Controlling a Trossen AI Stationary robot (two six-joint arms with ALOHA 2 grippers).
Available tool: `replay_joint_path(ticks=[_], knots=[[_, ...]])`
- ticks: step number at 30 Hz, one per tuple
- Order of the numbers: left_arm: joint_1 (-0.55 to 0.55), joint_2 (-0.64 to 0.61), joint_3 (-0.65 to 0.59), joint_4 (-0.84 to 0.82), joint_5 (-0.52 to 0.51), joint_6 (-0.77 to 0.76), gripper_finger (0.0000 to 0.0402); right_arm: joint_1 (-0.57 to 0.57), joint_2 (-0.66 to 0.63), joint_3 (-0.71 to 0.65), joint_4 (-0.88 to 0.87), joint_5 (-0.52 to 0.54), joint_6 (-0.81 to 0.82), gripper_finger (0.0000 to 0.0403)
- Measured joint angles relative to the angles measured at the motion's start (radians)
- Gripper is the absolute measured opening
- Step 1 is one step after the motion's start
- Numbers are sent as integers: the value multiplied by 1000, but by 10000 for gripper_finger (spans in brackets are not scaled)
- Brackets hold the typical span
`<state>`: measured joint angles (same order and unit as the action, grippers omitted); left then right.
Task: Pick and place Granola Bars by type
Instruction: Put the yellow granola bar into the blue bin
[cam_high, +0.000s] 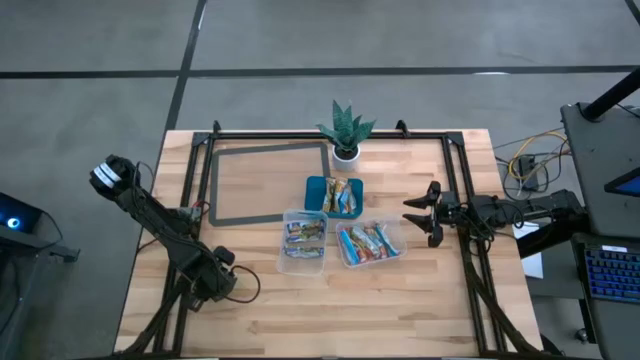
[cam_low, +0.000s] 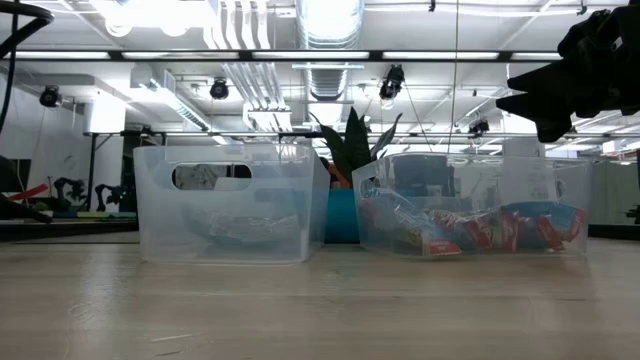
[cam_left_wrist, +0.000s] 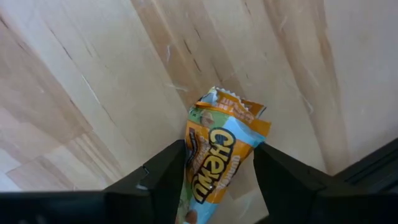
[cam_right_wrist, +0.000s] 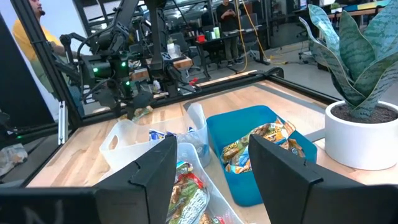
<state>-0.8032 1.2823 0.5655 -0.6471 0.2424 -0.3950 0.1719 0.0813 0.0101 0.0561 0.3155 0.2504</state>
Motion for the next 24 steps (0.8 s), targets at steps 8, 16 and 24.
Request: replay_joint_path(ticks=[8, 16, 24], knots=[[0, 0, -3, 2, -15, -2, 120, 0, 0, 0, 0, 0, 0, 189], [0, 0, -5, 11, -10, -1, 41, 0, 0, 0, 0, 0, 0, 189], [1, -2, 63, -41, -69, -2, 11, 0, 0, 0, 0, 0, 0, 189]])
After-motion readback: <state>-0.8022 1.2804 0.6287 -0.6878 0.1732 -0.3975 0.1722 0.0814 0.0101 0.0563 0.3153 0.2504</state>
